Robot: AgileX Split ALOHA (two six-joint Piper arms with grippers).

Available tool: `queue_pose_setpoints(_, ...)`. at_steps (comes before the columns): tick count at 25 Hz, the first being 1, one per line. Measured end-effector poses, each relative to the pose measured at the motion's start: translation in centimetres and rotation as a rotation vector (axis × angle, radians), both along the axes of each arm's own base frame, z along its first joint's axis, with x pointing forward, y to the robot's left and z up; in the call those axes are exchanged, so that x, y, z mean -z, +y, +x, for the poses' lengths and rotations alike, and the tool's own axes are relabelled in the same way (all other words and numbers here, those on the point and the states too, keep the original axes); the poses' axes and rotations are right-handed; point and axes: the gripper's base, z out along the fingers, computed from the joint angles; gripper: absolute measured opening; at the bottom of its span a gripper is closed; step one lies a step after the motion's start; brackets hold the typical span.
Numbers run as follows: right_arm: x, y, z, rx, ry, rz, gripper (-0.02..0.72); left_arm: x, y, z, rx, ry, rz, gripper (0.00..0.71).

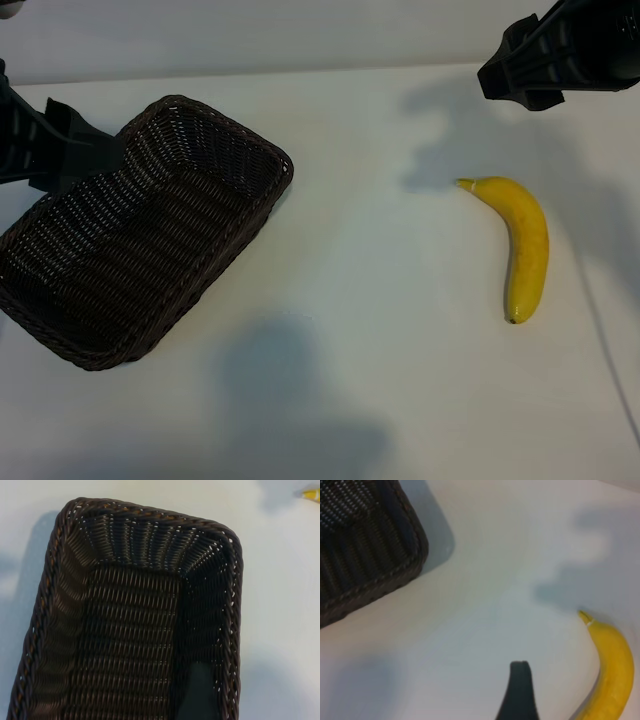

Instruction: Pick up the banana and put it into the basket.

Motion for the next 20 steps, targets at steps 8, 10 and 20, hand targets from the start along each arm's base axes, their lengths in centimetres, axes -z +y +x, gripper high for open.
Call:
queue_pose_setpoints(8, 0.01, 0.0, -0.01, 0.0, 0.002, -0.001, 0.594, 0.0, 0.0, 0.0, -0.001, 0.0, -0.001, 0.61)
queue_pose_setpoints(10, 0.02, -0.01, -0.02, 0.0, 0.003, -0.001, 0.594, 0.0, 0.0, 0.0, -0.001, 0.0, -0.001, 0.61)
queue_pose_setpoints(20, 0.05, -0.02, -0.06, -0.002, 0.008, -0.004, 0.594, 0.0, 0.0, 0.0, -0.001, 0.0, -0.001, 0.61)
